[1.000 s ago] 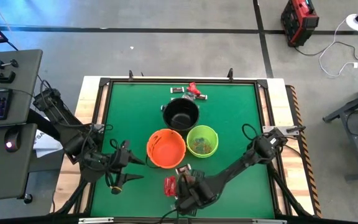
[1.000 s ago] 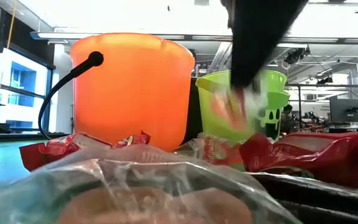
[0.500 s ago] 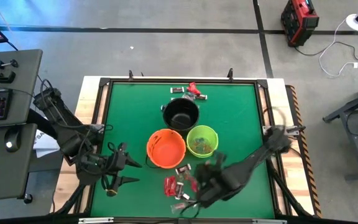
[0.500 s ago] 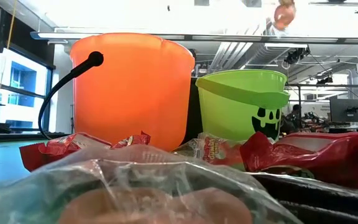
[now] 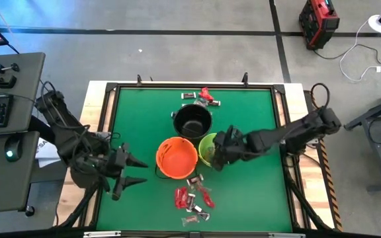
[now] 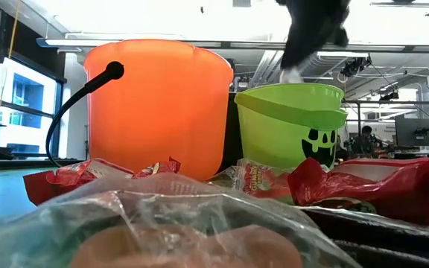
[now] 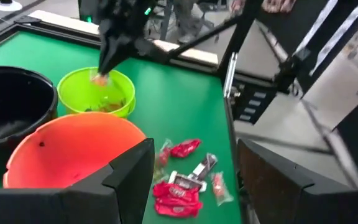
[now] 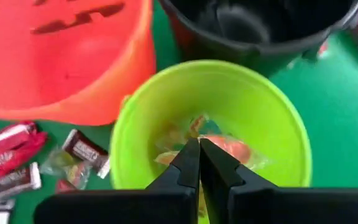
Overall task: Sort candy by brand, put in halloween buckets
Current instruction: Put the orange gummy into the green bucket
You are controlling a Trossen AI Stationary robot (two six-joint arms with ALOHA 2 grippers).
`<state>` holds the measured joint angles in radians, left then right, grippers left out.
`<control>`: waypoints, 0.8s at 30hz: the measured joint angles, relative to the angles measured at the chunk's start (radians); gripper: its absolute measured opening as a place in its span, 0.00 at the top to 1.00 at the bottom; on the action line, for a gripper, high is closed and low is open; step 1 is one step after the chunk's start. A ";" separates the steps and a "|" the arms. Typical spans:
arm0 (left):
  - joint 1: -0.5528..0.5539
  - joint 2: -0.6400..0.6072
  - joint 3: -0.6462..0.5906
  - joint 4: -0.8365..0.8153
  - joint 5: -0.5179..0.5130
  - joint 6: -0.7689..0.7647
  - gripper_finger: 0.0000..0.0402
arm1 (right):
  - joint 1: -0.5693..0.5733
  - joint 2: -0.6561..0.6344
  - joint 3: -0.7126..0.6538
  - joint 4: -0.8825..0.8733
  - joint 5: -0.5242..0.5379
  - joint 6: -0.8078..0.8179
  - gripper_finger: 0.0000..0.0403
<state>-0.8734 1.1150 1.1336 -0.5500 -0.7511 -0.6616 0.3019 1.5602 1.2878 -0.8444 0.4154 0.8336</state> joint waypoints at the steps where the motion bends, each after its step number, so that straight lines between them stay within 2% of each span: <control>1: 0.000 -0.006 0.000 0.004 -0.001 -0.008 0.45 | -0.021 -0.016 -0.031 0.042 -0.027 0.003 1.00; 6: 0.000 -0.023 0.000 0.019 -0.011 -0.016 0.45 | -0.063 -0.063 -0.090 0.091 -0.062 0.096 1.00; 9: 0.000 -0.024 0.000 0.023 -0.035 -0.015 0.45 | -0.082 -0.062 -0.092 0.096 -0.149 0.103 0.95; 11: 0.001 -0.024 0.000 0.024 -0.041 -0.007 0.45 | -0.091 -0.062 -0.092 0.115 -0.205 0.088 0.88; 16: 0.001 -0.024 0.000 0.026 -0.041 0.009 0.45 | -0.088 -0.062 -0.071 0.130 -0.216 0.050 0.63; 20: 0.001 -0.024 0.000 0.030 -0.040 0.009 0.45 | -0.081 -0.062 0.005 0.048 -0.229 0.021 0.45; 24: 0.017 -0.024 0.000 0.038 -0.093 -0.013 0.45 | -0.041 -0.062 0.118 -0.061 -0.203 -0.004 0.37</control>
<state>-0.8567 1.0912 1.1336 -0.5118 -0.8440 -0.6744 0.2608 1.4979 1.4061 -0.9053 0.2123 0.8299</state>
